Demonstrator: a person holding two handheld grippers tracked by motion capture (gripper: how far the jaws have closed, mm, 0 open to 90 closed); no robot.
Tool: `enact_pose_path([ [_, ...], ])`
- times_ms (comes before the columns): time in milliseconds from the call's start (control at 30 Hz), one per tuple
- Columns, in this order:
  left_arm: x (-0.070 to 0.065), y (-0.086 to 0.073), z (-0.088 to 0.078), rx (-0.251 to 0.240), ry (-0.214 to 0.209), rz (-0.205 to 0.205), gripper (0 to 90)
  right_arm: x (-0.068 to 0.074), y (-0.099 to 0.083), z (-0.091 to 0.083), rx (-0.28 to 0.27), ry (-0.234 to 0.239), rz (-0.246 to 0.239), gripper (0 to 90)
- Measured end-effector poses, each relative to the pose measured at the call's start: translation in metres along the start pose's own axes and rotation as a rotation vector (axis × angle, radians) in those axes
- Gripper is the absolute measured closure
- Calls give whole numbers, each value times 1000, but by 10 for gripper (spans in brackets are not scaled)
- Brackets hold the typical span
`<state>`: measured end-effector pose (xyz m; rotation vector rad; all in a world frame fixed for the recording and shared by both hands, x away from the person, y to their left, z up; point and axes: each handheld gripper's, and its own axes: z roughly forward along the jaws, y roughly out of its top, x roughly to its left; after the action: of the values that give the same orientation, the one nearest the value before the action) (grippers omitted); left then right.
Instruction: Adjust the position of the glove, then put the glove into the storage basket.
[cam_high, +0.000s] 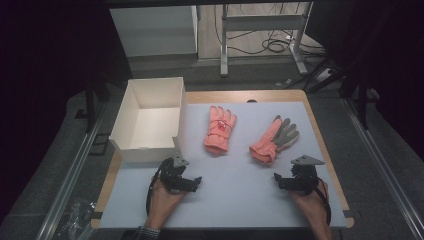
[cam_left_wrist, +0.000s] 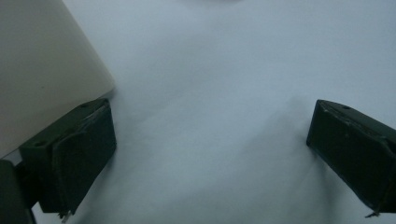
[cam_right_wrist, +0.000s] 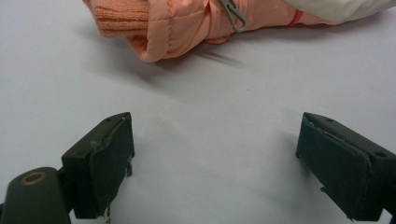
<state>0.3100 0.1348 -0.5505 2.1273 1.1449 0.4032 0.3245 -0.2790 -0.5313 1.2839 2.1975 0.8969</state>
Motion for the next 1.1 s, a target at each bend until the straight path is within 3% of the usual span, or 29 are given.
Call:
enact_pose_path([
  [433,0,0,0,0,0,0,13,0,1,-1,4,1,0,123],
  [600,0,0,0,0,0,0,13,-2,2,-5,13,13,-1,204],
  [733,0,0,0,0,0,0,13,-4,4,-7,9,17,6,210],
  [1100,0,0,0,0,0,0,14,-17,26,-17,-26,32,35,260],
])
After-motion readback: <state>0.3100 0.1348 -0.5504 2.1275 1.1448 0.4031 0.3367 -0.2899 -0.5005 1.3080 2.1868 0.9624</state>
